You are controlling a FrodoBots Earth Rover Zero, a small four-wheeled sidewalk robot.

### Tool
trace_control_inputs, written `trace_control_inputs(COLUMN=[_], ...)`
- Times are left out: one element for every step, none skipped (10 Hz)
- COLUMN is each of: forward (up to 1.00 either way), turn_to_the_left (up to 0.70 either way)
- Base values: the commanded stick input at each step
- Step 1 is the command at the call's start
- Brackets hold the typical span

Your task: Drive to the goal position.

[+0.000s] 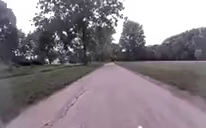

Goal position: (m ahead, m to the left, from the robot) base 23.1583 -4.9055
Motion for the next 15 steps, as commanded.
trace_control_inputs(forward=[0.70,0.70,0.70,0.70,0.70,0.70,0.70,0.70,0.70,0.70,0.70,0.70,0.70,0.70,0.70], turn_to_the_left=[0.00,0.00,0.00,0.00,0.00,0.00,0.00,0.00,0.00,0.00,0.00,0.00,0.00,0.00,0.00])
